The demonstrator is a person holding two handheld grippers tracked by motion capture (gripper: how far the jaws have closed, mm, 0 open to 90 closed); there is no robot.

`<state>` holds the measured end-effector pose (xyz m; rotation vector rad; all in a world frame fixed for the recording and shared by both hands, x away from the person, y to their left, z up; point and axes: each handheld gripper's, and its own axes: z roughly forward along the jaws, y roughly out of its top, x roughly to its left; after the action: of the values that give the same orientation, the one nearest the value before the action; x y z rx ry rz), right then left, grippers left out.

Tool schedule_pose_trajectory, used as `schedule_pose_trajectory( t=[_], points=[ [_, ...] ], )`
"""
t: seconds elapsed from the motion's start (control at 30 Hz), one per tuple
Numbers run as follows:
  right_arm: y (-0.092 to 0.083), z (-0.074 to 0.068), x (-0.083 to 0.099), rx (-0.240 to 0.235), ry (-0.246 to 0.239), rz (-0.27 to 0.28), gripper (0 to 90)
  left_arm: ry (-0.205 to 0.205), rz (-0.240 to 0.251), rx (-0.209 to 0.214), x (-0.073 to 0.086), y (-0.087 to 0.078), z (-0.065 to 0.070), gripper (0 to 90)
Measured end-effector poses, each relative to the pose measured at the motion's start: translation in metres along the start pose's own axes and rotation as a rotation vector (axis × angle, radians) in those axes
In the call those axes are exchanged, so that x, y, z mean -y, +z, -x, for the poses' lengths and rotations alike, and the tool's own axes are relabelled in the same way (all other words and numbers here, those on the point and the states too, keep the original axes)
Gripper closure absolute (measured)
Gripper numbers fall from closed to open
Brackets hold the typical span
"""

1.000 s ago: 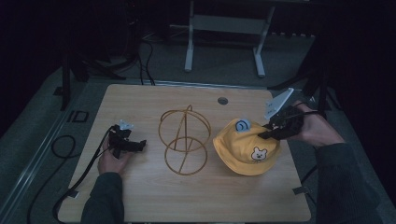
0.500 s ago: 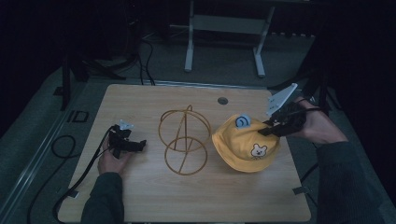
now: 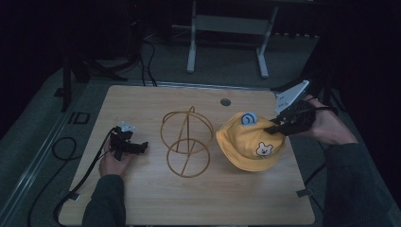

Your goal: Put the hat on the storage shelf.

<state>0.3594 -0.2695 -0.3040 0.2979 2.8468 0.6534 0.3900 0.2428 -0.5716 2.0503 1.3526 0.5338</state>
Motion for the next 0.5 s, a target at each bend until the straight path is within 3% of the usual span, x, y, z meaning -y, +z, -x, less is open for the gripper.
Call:
schedule_pose_trajectory(
  t=[0.5],
  points=[
    [-0.0096,0.0015,-0.0014,0.013,0.001,0.015,75.4,-0.003,0.003,0.0,0.0,0.0002,0.0002,2.0]
  ],
)
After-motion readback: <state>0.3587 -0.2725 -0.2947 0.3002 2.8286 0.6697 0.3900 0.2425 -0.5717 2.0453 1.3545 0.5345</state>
